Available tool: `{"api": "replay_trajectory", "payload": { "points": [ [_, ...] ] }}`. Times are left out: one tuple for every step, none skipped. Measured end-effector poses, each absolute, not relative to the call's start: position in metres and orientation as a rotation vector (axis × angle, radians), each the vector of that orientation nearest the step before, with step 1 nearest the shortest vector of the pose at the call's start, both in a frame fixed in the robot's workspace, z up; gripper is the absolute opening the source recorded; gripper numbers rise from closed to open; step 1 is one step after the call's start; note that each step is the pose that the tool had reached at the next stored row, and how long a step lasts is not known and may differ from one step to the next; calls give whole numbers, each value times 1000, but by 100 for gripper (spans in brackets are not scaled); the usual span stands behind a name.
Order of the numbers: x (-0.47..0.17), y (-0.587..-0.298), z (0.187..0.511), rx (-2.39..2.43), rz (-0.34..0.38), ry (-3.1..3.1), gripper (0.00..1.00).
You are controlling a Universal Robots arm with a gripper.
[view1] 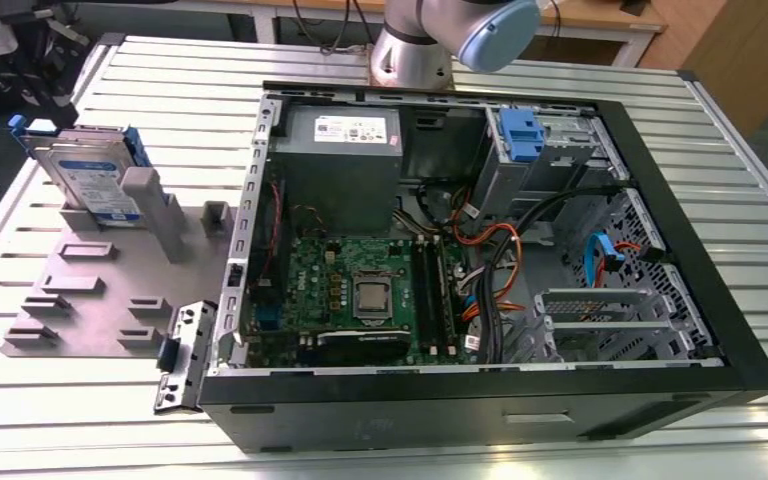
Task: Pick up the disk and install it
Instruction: 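Reach for the disk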
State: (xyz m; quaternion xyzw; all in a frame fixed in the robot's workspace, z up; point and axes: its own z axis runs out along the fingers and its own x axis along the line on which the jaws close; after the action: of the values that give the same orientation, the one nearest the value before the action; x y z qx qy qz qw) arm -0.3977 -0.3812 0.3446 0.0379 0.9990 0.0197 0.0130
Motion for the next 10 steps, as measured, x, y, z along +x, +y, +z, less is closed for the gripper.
{"api": "replay_trajectory", "payload": {
  "points": [
    [-398, -381, 344, 118, 62, 3113, 11],
    [-398, -381, 344, 118, 62, 3113, 11],
    [-398, -381, 344, 118, 62, 3113, 11],
    [-398, -381, 344, 118, 62, 3112, 11],
    [-398, -381, 344, 118, 62, 3113, 11],
    [-398, -381, 344, 118, 62, 3113, 11],
    [-398, -381, 343, 118, 62, 3112, 11],
    [-398, -381, 343, 118, 62, 3113, 11],
    [-398, -381, 343, 118, 62, 3113, 11],
    [-398, -381, 343, 118, 62, 3113, 11]
  ]
}}
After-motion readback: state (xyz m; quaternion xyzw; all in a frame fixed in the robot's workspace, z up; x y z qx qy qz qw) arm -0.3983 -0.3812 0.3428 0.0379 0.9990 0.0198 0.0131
